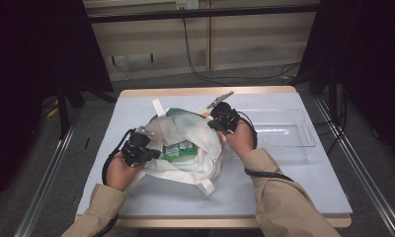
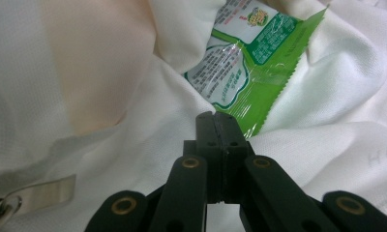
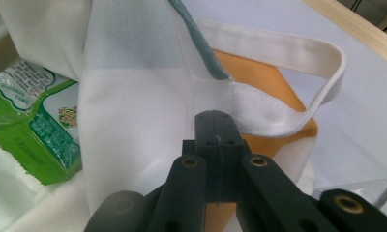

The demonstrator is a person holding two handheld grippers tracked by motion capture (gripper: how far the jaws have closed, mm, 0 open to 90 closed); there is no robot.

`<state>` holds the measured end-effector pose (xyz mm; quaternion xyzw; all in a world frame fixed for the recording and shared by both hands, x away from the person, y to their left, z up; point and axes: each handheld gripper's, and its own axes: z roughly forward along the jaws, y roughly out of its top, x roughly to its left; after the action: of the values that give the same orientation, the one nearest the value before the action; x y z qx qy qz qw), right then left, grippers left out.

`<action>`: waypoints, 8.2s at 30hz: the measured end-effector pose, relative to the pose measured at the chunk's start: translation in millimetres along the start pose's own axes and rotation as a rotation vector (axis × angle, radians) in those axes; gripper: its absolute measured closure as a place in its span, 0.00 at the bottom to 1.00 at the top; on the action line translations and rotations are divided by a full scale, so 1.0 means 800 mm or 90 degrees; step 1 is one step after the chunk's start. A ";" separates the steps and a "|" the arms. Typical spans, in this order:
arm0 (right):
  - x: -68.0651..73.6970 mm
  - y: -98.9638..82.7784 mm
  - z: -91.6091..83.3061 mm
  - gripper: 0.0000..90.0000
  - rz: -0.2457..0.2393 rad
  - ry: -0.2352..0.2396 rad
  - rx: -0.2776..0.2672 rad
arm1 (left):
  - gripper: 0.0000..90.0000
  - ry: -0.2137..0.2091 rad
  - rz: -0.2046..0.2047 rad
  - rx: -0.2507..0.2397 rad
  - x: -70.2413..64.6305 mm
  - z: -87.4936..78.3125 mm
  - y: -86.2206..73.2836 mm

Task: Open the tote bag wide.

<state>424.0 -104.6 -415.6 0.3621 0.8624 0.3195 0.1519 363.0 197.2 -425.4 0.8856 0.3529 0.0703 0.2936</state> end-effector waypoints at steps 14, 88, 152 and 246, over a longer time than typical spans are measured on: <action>0.017 -0.002 -0.003 1.00 -0.014 0.035 -0.014 | 1.00 -0.005 0.006 -0.011 -0.004 0.001 -0.006; 0.096 -0.006 -0.002 0.61 -0.118 0.149 -0.032 | 0.99 -0.023 -0.024 -0.021 0.004 -0.003 -0.024; 0.105 0.026 -0.063 1.00 -0.169 0.148 -0.020 | 0.98 -0.022 -0.035 -0.052 0.008 0.000 -0.019; 0.097 0.041 -0.009 0.62 -0.145 0.141 0.076 | 0.98 -0.065 -0.016 -0.087 -0.009 0.005 0.003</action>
<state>384.4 -34.2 -390.6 0.2328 0.9269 0.2859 0.0695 360.8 188.9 -426.9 0.8613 0.3432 0.0455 0.3718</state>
